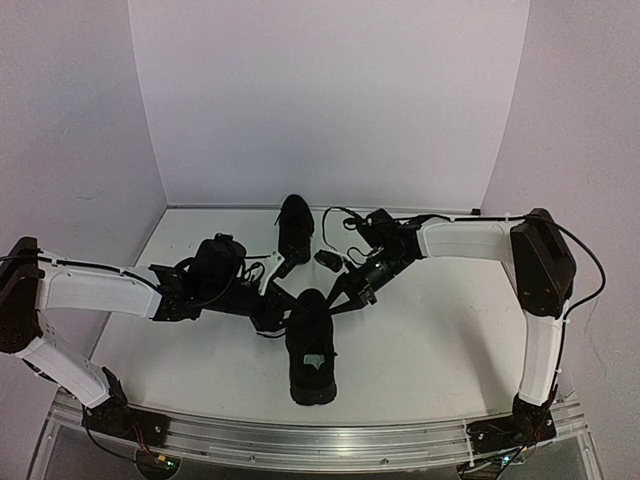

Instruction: Tie the shoes

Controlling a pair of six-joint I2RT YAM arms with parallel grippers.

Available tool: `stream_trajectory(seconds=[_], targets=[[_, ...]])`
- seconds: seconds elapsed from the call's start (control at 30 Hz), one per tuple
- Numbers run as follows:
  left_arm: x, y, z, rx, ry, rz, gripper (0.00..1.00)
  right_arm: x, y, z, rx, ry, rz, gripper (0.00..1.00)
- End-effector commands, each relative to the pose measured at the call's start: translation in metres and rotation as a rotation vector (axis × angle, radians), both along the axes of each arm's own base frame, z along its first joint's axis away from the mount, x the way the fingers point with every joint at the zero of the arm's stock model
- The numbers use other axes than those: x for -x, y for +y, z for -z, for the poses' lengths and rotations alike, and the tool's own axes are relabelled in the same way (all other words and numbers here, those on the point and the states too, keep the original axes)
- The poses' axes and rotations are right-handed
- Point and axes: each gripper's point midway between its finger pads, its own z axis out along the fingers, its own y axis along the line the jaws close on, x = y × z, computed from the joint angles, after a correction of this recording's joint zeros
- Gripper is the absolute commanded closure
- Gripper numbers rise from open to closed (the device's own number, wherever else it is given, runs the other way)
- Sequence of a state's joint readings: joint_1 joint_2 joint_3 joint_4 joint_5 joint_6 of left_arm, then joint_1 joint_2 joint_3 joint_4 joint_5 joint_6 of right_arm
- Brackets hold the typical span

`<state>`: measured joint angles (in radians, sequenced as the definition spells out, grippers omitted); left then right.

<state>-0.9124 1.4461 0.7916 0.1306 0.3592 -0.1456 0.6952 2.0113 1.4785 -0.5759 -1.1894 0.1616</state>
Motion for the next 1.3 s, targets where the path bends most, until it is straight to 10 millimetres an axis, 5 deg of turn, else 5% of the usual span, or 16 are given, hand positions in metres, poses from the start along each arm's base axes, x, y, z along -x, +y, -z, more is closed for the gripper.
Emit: stream_trajectory(seconds=[0.0, 0.2, 0.43, 1.27], targets=[[-0.012, -0.013, -0.027, 0.045, -0.05, 0.008, 0.56, -0.005, 0.008, -0.01, -0.025, -0.047, -0.007, 1.0], [-0.015, -0.024, -0.03, 0.079, -0.041, 0.02, 0.61, -0.004, 0.009, -0.01, -0.022, -0.05, -0.009, 1.0], [-0.019, -0.016, -0.023, 0.076, -0.024, -0.035, 0.99, -0.003, 0.006, -0.009, -0.004, -0.058, 0.002, 1.0], [-0.039, 0.052, 0.015, -0.067, 0.027, -0.394, 1.0, -0.02, -0.054, 0.023, 0.211, -0.108, 0.193, 1.0]])
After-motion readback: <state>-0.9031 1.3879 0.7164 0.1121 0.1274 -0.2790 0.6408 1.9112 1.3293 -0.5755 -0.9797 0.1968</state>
